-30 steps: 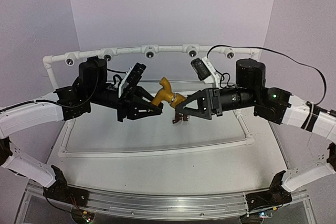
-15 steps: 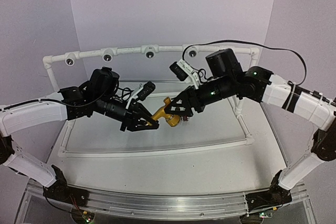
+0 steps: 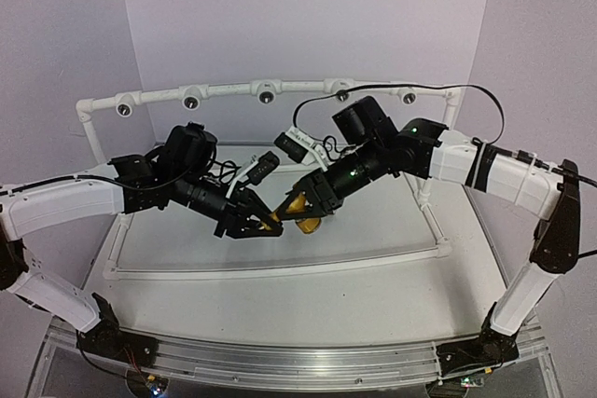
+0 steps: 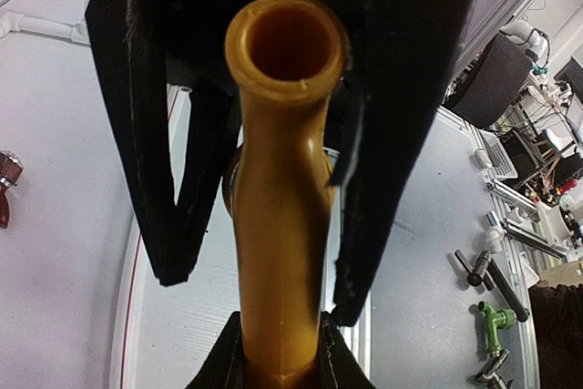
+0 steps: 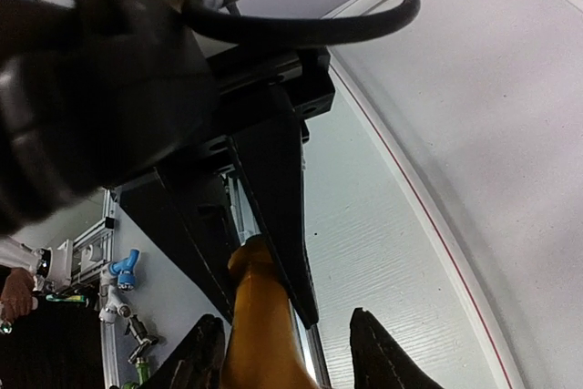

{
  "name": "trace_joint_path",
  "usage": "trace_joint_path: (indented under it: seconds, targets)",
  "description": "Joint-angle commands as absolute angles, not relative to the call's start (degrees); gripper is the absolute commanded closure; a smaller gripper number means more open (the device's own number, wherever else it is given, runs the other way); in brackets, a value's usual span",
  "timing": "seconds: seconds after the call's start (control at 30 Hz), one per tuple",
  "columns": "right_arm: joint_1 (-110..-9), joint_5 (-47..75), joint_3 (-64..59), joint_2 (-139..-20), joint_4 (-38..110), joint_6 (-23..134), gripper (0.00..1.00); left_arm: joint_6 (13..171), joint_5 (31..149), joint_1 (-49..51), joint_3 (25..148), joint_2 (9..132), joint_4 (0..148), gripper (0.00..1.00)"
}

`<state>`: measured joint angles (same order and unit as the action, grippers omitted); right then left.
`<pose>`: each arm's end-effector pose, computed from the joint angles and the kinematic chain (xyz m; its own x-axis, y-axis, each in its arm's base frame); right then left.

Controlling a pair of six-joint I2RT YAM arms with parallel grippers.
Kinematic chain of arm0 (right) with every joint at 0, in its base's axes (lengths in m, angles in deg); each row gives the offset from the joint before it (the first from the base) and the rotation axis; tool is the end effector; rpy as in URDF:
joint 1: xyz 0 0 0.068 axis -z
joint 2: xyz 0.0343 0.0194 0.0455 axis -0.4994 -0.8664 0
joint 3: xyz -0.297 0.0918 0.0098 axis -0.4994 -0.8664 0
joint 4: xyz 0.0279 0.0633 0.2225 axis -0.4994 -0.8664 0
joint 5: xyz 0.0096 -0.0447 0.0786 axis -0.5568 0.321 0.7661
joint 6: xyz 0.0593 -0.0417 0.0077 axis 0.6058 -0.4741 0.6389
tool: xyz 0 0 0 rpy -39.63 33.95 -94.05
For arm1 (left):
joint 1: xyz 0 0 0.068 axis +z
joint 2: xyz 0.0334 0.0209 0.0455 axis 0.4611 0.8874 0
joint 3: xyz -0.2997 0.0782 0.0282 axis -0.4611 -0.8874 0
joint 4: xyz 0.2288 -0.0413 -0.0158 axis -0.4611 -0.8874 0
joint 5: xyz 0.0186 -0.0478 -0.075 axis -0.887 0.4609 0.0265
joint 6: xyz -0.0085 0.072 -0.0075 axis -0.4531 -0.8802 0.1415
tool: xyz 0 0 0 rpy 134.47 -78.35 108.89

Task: Install the water faucets
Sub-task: Pass from the left arm to the right, then hold the pipeline at the center of the board.

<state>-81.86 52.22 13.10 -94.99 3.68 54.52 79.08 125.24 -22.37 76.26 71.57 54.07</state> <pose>0.1919 0.3154 0.3816 -0.4714 -0.4860 -0.7359 -0.8515 0.0337 0.5233 0.1445 -0.2354 0.3475 -0.3326 0.4139 -0.8474 0.9340 0.0202 -0.3567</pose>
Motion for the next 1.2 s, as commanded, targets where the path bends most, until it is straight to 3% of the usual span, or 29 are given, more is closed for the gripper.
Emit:
trace_joint_path:
  seconds: [0.0, 0.1, 0.13, 0.2, 0.23, 0.27, 0.3, 0.33, 0.4, 0.47, 0.63, 0.9, 1.17]
  targets:
    - [-82.67, 57.87, 15.34, -97.28, 2.42, 53.10, 0.55, 78.70, 128.07, -22.31, 79.07, 71.29, 54.81, 1.00]
    - [-83.10, 59.03, 15.33, -98.01, 1.80, 52.13, 0.56, 78.60, 128.78, -22.33, 78.98, 71.28, 54.55, 1.00]
    - [-83.28, 59.60, 15.38, -98.15, 1.75, 51.85, 0.65, 78.58, 129.02, -22.33, 78.95, 71.39, 54.48, 1.00]
    - [-83.49, 60.48, 15.40, -98.14, 1.90, 51.61, 0.93, 78.48, 129.46, -22.30, 78.97, 71.58, 54.37, 1.00]
    - [-83.54, 60.43, 15.02, -97.92, 2.19, 51.98, 1.00, 78.42, 129.50, -22.30, 78.97, 71.66, 54.36, 1.00]
    - [-83.68, 59.06, 14.47, -97.53, 2.73, 53.07, 1.00, 78.37, 129.14, -22.30, 78.95, 71.55, 54.40, 0.98]
    - [-83.99, 55.07, 13.94, -96.79, 3.11, 54.69, 1.00, 78.35, 128.12, -22.29, 78.88, 71.15, 54.41, 0.90]
    - [-84.24, 48.21, 12.81, -95.42, 3.15, 56.78, 1.00, 78.42, 126.59, -22.29, 78.58, 70.22, 54.41, 0.75]
    - [-84.26, 34.64, 8.56, -90.86, 3.02, 57.25, 1.00, 78.31, 121.45, -22.20, 77.70, 67.70, 54.43, 0.32]
    - [-84.25, 16.10, 0.74, -83.20, 5.49, 56.64, 1.00, 78.84, 116.42, -22.20, 76.08, 64.65, 55.63, 0.16]
    - [-83.86, -14.88, -8.32, -72.13, 6.98, 39.99, 1.00, 85.58, 106.10, -22.21, 69.81, 61.95, 67.37, 0.15]
    - [-80.65, -20.91, -15.17, -56.77, 17.07, 28.75, 1.00, 85.32, 99.97, -31.45, 75.31, 84.07, 78.54, 0.15]
    - [-76.28, -28.02, -12.88, -59.03, 19.12, 17.71, 1.00, 74.89, 100.13, -34.68, 92.34, 109.44, 78.90, 0.09]
